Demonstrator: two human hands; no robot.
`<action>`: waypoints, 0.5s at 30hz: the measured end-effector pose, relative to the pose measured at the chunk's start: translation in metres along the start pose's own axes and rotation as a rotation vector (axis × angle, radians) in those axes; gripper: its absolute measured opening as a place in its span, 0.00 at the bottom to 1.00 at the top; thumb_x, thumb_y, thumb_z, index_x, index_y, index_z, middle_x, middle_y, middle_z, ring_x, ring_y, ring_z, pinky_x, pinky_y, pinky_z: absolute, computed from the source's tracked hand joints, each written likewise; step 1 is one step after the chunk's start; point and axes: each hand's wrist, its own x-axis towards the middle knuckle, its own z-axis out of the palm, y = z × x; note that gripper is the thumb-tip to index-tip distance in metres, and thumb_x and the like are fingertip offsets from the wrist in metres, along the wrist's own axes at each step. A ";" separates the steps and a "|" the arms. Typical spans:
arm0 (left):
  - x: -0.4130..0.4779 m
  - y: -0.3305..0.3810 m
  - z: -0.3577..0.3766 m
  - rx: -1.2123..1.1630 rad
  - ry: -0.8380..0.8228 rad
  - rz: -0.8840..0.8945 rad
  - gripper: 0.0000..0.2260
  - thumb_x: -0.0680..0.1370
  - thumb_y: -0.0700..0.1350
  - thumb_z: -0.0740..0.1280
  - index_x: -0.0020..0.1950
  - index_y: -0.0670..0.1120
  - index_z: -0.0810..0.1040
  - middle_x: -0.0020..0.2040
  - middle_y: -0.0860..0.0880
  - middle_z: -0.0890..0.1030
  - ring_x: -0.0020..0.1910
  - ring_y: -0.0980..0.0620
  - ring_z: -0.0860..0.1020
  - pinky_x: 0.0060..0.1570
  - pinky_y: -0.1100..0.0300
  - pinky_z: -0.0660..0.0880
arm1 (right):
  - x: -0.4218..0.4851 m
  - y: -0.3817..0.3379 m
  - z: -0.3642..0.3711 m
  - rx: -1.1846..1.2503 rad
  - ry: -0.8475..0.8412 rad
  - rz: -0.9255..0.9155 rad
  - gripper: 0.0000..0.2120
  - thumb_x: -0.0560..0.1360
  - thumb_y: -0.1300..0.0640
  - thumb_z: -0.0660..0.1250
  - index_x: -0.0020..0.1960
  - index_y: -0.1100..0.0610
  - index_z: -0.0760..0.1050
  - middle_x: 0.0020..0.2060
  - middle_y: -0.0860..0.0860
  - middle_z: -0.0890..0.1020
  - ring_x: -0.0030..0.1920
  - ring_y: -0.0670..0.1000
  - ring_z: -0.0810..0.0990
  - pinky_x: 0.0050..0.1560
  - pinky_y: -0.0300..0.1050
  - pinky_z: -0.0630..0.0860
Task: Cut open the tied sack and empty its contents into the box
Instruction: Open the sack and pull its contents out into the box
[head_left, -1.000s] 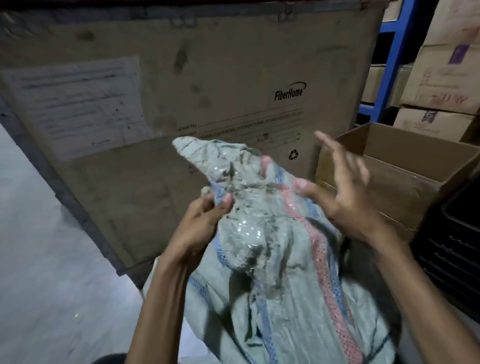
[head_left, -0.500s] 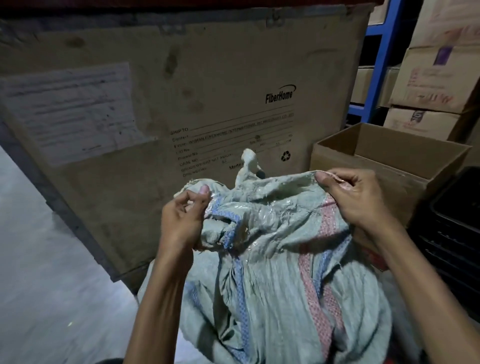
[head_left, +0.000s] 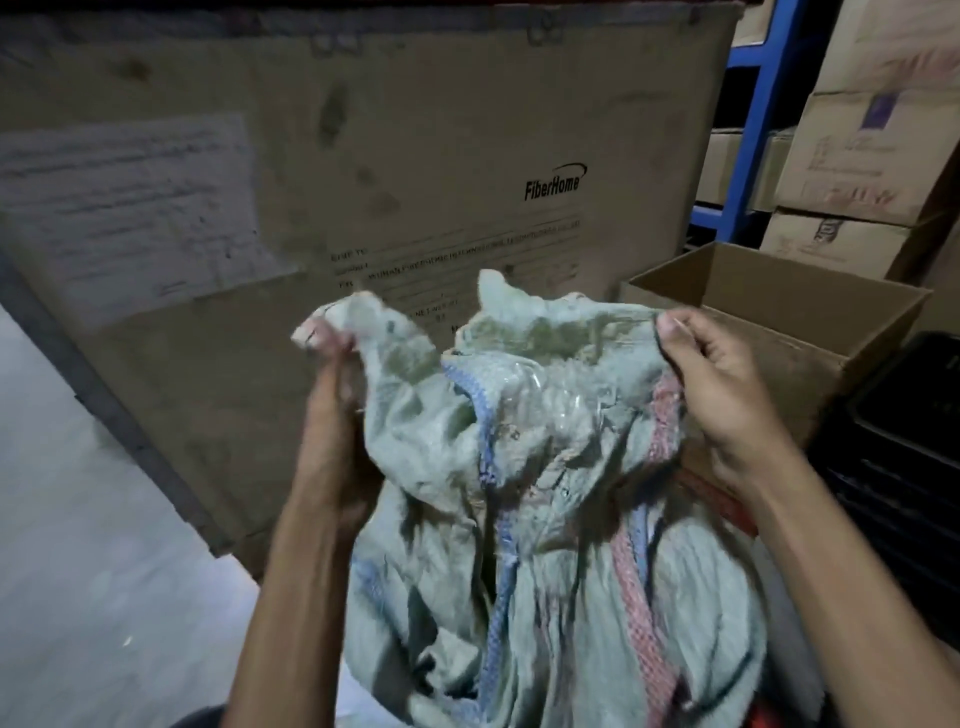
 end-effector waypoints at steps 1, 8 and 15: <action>-0.005 -0.004 0.010 0.147 -0.052 -0.025 0.32 0.72 0.65 0.65 0.76 0.57 0.71 0.69 0.55 0.79 0.55 0.50 0.85 0.52 0.52 0.79 | -0.002 0.003 0.007 -0.014 -0.017 0.005 0.12 0.83 0.52 0.61 0.43 0.50 0.77 0.36 0.49 0.80 0.36 0.48 0.78 0.37 0.40 0.74; 0.015 -0.043 0.007 0.329 0.095 0.079 0.30 0.75 0.31 0.74 0.69 0.56 0.70 0.61 0.54 0.80 0.49 0.61 0.84 0.40 0.64 0.82 | 0.005 0.031 -0.006 -0.301 0.173 -0.008 0.19 0.83 0.45 0.60 0.37 0.51 0.77 0.32 0.48 0.81 0.36 0.52 0.80 0.39 0.46 0.75; 0.035 -0.054 -0.026 0.258 0.376 0.061 0.27 0.70 0.38 0.80 0.68 0.44 0.76 0.61 0.41 0.84 0.49 0.48 0.84 0.49 0.55 0.82 | 0.011 0.082 -0.022 -0.501 0.337 0.280 0.22 0.79 0.35 0.57 0.46 0.50 0.81 0.50 0.58 0.86 0.53 0.60 0.83 0.53 0.51 0.75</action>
